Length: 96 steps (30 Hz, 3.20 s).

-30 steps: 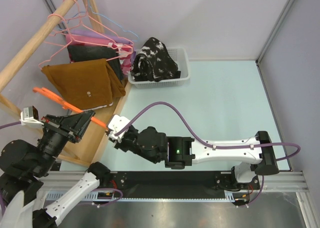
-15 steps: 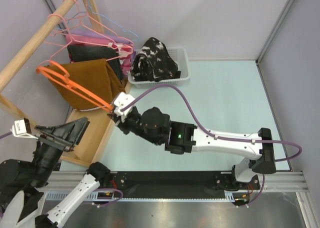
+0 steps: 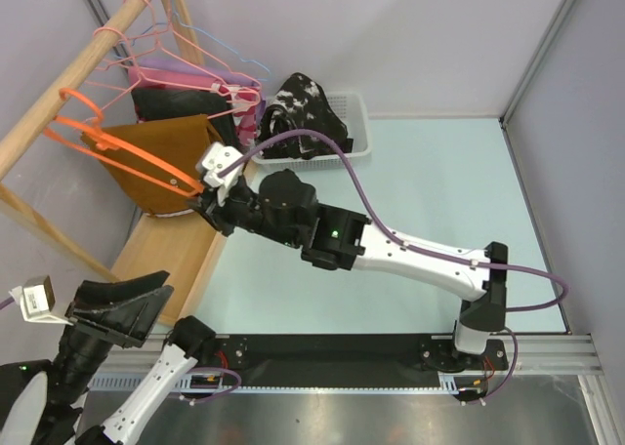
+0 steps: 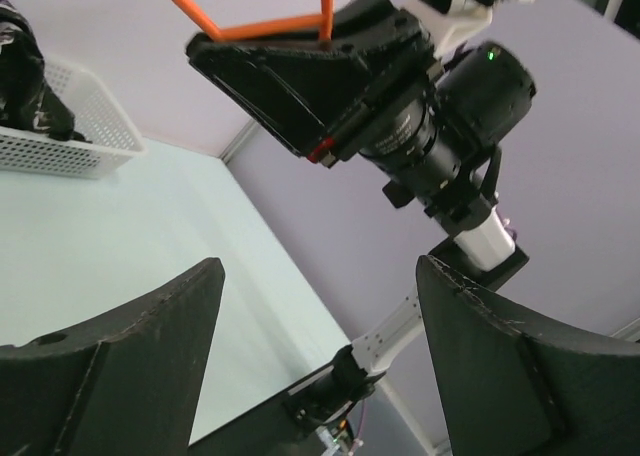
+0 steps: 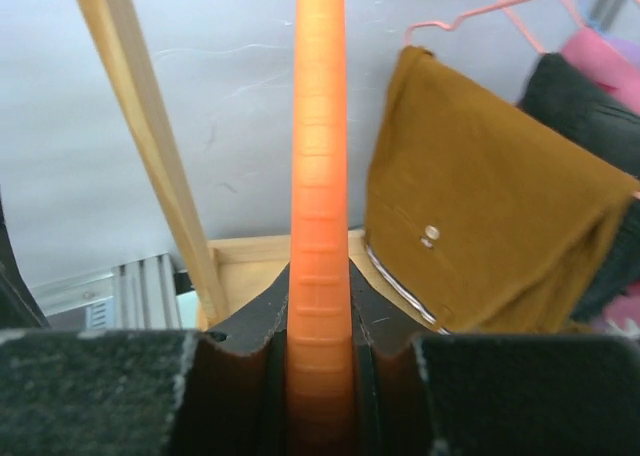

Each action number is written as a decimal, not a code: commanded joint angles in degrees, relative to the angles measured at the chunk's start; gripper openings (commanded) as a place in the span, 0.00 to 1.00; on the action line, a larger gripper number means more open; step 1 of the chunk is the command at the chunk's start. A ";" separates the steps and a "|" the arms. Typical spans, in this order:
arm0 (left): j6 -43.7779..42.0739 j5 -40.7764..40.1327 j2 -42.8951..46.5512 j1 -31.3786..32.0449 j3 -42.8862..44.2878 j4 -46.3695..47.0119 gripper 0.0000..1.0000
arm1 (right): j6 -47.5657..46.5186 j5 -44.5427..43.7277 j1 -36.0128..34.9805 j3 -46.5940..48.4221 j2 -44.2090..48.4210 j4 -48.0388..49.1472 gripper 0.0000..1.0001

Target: Remove the trousers from the hanger

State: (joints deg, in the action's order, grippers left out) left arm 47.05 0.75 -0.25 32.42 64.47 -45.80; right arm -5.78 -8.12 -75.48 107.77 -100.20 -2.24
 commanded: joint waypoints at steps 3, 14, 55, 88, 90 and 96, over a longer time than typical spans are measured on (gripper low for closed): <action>-6.79 1.62 2.62 -0.34 2.59 -4.64 0.82 | 1.47 7.58 0.42 13.06 -7.28 -4.96 0.00; -10.66 1.62 3.24 -0.34 4.18 -5.97 0.82 | 3.94 16.64 1.74 25.30 -16.95 -10.68 0.00; -10.40 3.46 1.66 -0.34 6.46 -1.93 0.81 | 1.74 21.56 3.06 40.07 -23.11 -28.26 0.00; -8.82 4.17 2.01 -0.34 4.70 -1.66 0.81 | -9.94 -13.13 -5.11 45.16 -29.08 -22.19 0.00; -8.64 4.43 1.83 -0.34 4.70 -1.48 0.81 | -10.48 -13.94 -5.90 44.99 -29.26 -21.93 0.00; -8.55 4.17 1.92 -0.34 5.14 -1.48 0.81 | -14.61 -17.54 -8.45 43.32 -29.35 -20.43 0.00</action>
State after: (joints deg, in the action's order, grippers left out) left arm 37.58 4.14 -0.25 32.42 69.36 -48.53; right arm -16.40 -21.10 -81.80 150.39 -129.58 -25.21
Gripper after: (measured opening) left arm 0.808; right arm 0.213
